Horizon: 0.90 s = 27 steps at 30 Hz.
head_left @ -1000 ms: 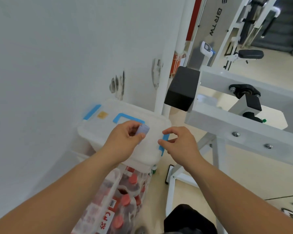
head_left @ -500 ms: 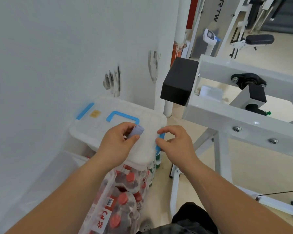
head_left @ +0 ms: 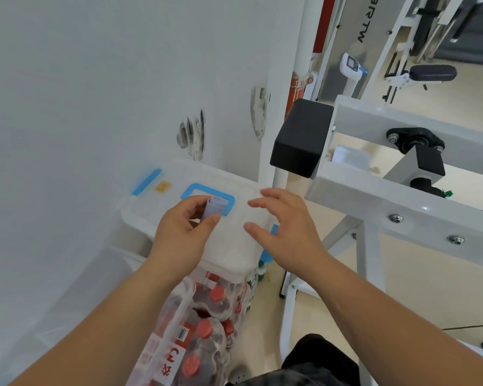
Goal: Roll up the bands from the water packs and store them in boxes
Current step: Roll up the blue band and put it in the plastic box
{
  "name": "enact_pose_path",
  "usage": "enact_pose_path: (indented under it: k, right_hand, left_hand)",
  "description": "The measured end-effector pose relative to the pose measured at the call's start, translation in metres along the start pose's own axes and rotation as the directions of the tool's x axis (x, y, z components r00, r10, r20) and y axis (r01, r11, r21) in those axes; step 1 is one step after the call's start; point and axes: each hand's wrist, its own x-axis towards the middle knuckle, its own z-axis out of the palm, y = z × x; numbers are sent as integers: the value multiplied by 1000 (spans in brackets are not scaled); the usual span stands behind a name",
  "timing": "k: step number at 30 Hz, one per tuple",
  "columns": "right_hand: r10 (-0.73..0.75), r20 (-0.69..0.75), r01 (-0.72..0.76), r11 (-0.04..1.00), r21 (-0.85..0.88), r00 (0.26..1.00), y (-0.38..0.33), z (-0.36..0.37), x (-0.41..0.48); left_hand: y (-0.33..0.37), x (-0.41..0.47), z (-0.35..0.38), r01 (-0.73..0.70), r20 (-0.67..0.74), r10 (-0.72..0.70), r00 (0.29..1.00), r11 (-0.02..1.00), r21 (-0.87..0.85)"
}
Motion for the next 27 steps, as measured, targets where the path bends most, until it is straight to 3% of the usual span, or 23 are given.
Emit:
enact_pose_path:
  k: [3,6,10,16,22,25,27]
  right_hand:
    - [-2,282,83,958,-275,959,-15,8,17]
    - [97,435,59,942,-331,895,-14,16,24]
    - [107,446,50,944,-327,889,-6,14,17]
    - [166,433,-40,958,-285,886,1,-8,-9]
    - [255,379,-97,916,-388,889,4,-23,-8]
    - [249,327,-21,822,-569,912,1,-18,7]
    - [152,368,88,825,-559,917,-6,-8,20]
  left_hand:
    - [1,-7,-8,-31,-92,40,995,995,99]
    - [-4,-8,-19,-23,-149,45,988,990,142]
    - [-6,-11,-25,10,-133,12,991,986,166]
    - [-2,-20,-31,-66,-103,87,991,979,192]
    - [-12,-15,-44,-70,-51,87,995,963,260]
    - [-18,-15,-42,-61,5,62,998,959,278]
    - [-19,-15,-41,-78,17,76,997,955,286]
